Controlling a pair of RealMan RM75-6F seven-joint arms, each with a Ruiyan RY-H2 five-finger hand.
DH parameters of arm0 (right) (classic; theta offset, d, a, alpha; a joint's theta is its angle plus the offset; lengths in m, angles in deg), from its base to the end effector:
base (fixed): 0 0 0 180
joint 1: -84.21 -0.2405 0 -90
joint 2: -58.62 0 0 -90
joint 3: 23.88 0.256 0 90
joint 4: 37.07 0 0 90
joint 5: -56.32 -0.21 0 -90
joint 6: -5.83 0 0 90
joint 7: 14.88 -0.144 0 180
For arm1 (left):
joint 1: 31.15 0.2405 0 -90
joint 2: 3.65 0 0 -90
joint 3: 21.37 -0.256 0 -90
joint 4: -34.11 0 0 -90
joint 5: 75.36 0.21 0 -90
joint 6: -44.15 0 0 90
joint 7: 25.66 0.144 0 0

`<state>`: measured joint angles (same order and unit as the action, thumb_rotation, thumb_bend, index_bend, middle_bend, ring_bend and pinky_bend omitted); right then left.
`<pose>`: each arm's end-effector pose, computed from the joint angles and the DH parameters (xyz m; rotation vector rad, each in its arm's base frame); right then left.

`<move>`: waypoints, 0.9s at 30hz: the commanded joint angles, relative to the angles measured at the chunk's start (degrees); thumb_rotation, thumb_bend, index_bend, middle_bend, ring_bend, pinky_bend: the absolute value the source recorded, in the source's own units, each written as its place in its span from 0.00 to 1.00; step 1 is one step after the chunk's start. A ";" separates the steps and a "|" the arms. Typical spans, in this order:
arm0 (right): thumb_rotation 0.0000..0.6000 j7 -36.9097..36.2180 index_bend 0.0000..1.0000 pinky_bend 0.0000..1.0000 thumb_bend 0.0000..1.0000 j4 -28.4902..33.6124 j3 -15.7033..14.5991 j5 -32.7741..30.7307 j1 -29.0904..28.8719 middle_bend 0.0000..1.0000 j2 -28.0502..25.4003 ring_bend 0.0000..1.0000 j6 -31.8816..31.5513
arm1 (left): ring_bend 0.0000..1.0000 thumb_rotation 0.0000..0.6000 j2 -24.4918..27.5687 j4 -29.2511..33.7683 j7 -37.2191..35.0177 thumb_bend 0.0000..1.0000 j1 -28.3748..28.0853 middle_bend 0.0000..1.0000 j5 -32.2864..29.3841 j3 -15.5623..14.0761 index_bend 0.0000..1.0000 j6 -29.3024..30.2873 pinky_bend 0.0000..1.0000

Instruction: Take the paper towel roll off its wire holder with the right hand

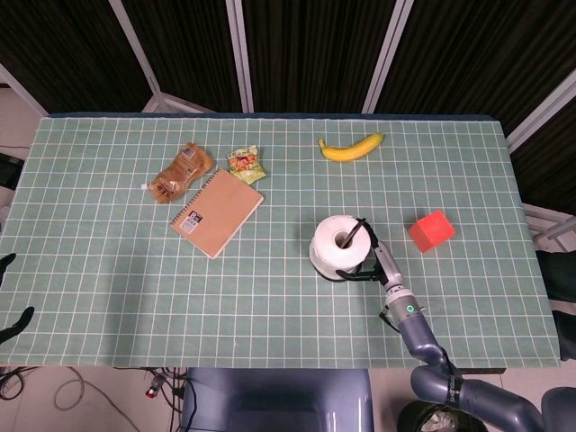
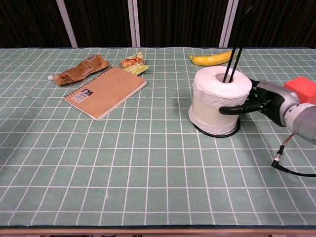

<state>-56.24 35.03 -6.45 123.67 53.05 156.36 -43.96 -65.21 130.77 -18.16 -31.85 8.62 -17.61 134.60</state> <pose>-0.2107 -0.3369 -0.0421 1.0323 -2.0130 1.4368 -0.3100 0.1604 0.1827 -1.2899 -0.8067 -0.8200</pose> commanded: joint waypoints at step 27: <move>1.00 3.72 0.29 0.12 0.00 1.05 4.21 -2.88 -1.25 0.20 2.67 0.28 -2.06 | 0.00 1.00 0.26 0.21 0.01 0.22 0.19 0.00 -0.30 -0.02 0.13 0.01 0.03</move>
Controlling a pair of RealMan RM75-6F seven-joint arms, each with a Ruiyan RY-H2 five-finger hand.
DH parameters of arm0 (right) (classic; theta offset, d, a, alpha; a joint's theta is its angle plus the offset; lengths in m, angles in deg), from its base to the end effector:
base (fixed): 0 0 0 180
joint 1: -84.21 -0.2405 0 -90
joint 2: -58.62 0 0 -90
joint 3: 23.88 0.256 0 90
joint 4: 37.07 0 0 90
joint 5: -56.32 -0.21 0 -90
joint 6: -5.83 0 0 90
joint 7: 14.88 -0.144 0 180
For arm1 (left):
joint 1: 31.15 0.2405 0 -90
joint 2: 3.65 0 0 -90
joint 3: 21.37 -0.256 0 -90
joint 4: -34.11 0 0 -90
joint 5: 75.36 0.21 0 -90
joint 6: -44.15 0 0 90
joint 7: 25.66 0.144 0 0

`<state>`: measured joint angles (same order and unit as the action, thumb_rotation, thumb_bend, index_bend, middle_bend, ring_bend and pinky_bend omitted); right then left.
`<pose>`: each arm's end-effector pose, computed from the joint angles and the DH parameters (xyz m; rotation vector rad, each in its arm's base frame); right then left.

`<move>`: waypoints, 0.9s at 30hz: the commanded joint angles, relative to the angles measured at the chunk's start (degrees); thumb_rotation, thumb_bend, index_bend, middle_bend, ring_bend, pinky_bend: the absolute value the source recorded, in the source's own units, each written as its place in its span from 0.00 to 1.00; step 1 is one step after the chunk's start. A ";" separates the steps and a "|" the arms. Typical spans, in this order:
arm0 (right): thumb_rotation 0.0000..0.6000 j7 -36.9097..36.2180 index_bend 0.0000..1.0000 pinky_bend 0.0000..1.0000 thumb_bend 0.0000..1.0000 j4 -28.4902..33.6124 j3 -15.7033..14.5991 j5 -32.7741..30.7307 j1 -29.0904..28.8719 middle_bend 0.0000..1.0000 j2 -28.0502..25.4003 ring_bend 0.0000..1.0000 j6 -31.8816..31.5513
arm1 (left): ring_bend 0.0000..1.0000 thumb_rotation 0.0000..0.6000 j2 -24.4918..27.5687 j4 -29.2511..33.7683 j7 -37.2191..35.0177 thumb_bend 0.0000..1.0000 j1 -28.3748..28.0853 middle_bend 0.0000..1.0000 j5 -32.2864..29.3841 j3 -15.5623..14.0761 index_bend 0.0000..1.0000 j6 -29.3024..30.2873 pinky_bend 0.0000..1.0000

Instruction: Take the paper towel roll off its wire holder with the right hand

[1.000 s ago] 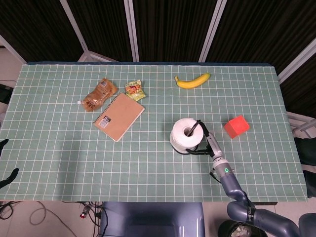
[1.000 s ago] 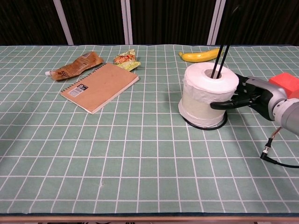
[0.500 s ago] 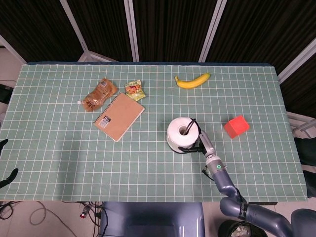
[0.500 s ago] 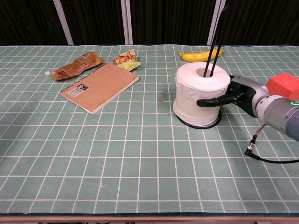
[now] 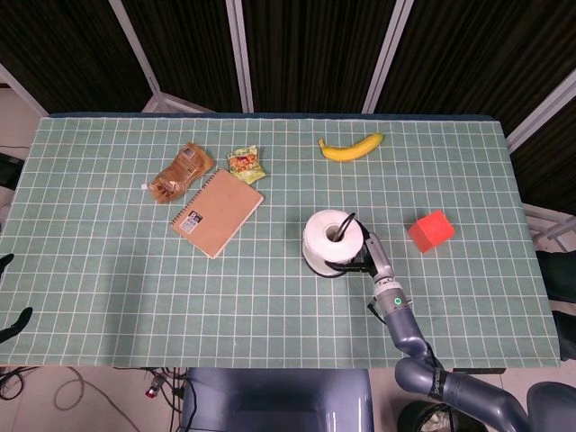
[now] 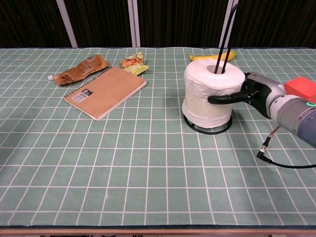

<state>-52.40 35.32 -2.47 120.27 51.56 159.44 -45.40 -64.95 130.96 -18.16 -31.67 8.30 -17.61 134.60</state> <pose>-0.1875 -0.3493 -0.0452 0.9652 -1.9978 1.5095 -0.3109 0.1594 0.1841 -1.2844 -0.8098 -0.8136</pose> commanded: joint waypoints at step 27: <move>1.00 5.74 0.30 0.12 0.00 36.50 17.26 -7.69 4.77 0.20 -36.43 0.28 -3.01 | 0.00 1.00 0.16 0.61 -0.08 0.22 0.48 0.00 0.33 -0.10 0.13 0.79 0.03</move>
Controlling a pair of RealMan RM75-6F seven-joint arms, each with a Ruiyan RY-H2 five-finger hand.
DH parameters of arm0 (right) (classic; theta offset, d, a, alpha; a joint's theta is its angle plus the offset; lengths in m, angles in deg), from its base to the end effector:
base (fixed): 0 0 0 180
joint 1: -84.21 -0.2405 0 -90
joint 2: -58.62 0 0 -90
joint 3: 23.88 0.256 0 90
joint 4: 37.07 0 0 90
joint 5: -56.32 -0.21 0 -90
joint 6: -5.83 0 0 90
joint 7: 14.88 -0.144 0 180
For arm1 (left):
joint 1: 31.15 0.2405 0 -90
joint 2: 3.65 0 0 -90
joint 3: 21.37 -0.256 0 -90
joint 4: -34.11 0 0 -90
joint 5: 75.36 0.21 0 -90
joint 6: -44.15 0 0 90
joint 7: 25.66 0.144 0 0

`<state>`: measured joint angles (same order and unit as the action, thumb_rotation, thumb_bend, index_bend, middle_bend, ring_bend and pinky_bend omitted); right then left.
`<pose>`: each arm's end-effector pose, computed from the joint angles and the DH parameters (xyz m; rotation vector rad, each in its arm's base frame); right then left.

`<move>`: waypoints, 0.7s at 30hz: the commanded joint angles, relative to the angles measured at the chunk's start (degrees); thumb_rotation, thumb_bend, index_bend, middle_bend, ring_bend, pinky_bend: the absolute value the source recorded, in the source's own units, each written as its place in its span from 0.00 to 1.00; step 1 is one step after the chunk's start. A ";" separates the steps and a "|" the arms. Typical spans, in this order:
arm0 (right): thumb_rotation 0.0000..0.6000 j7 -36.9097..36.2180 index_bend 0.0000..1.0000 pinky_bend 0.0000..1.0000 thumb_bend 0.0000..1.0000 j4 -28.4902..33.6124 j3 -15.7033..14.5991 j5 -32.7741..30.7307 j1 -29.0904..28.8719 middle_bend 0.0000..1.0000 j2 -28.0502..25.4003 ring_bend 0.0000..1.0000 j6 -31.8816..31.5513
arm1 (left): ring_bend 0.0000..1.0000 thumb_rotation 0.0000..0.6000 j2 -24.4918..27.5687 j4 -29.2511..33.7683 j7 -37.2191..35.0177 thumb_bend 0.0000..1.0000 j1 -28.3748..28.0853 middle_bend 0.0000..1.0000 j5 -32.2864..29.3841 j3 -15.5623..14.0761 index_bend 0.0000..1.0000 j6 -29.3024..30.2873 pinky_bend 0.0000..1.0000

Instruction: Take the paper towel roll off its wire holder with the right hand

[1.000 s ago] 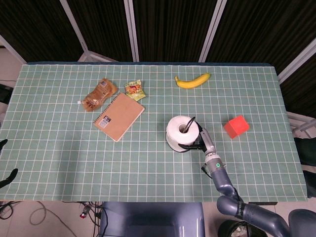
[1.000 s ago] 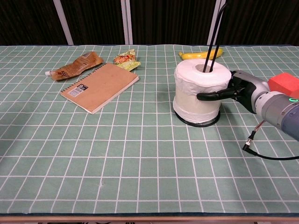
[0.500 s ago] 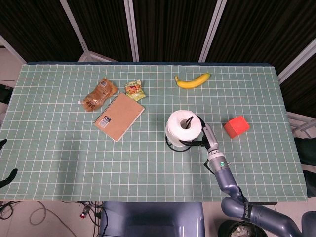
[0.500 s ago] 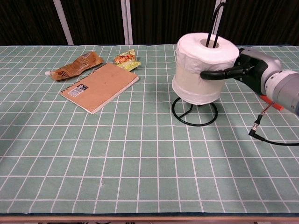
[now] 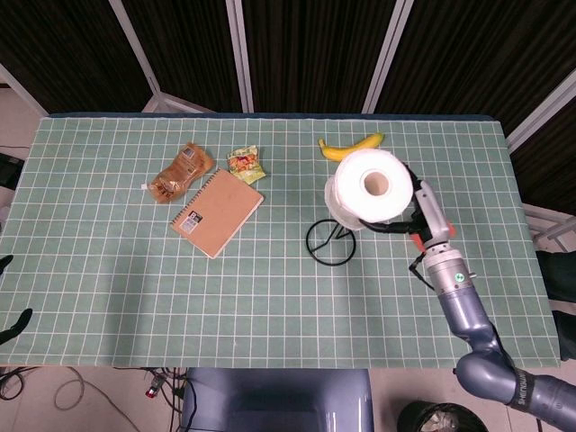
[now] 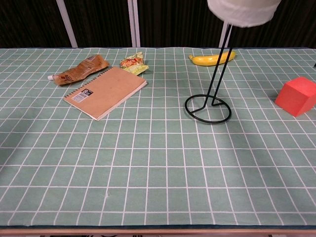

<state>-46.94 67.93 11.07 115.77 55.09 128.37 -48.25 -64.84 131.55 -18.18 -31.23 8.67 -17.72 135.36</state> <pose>-0.1275 -0.3619 0.1460 1.0326 -1.7340 1.8100 -0.3089 0.1565 0.1849 -1.2766 -0.8098 -0.8232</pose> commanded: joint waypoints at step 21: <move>1.00 -8.14 0.30 0.12 0.00 2.00 -2.00 5.34 10.34 0.20 -16.91 0.28 2.95 | 0.00 1.00 -0.13 0.21 0.59 0.22 0.12 0.00 0.25 -0.13 0.13 0.10 0.03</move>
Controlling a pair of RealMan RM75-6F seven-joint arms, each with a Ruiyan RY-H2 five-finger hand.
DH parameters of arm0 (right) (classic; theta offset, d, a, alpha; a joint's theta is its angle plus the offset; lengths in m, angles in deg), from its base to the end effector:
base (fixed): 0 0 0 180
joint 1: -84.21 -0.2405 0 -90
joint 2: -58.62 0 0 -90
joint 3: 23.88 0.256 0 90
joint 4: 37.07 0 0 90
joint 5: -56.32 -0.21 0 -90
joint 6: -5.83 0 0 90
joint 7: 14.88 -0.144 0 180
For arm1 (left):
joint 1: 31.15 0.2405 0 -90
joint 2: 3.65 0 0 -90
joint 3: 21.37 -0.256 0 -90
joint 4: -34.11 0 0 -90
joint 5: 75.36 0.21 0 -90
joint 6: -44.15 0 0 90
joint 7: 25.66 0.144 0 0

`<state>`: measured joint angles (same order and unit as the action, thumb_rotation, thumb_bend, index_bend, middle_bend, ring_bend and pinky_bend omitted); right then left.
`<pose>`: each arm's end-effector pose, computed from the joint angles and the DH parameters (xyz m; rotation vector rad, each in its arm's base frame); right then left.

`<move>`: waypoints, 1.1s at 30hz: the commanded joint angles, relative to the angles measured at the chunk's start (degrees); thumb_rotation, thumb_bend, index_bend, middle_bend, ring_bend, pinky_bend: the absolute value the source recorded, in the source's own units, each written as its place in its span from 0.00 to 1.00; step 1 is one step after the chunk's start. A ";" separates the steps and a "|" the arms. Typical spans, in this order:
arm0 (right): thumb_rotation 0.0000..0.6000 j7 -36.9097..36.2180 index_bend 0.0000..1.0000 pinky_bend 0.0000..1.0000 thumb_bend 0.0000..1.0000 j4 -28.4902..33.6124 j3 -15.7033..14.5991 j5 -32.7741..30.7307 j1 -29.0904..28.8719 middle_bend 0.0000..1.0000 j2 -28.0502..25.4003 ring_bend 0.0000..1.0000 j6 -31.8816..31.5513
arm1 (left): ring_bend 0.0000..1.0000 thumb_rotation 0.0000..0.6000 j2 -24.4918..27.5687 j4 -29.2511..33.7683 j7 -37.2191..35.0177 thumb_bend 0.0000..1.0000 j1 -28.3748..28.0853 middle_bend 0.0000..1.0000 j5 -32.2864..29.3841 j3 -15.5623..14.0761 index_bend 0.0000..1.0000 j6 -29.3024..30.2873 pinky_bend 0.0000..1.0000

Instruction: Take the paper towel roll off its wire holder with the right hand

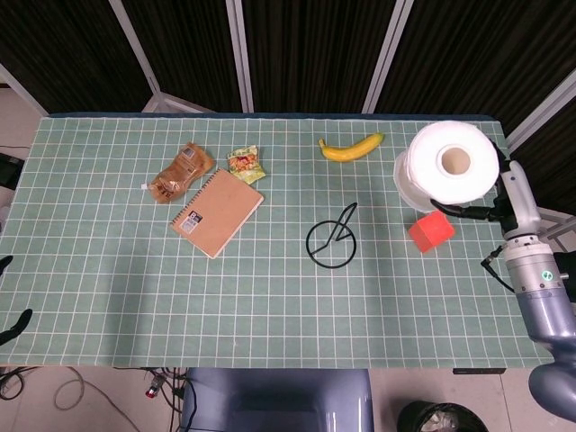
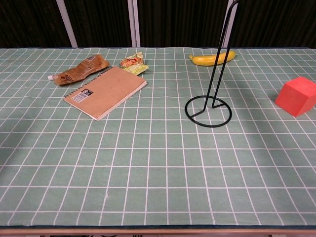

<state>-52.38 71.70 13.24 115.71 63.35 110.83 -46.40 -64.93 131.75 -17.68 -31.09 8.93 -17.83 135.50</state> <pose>-0.1698 -0.3427 0.2293 1.0022 -1.5992 1.6920 -0.3079 0.1554 0.1840 -1.2798 -0.8068 -0.8205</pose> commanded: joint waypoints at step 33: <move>1.00 -11.63 0.30 0.12 0.00 -8.88 -25.86 26.35 0.27 0.20 22.23 0.28 -0.48 | 0.00 1.00 0.42 -0.25 -1.12 0.22 -0.15 0.00 -0.47 0.25 0.14 -0.50 0.03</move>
<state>-65.39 64.27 -12.54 143.45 65.09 129.75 -46.90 -64.56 131.53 -18.71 -31.25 8.49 -17.61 135.00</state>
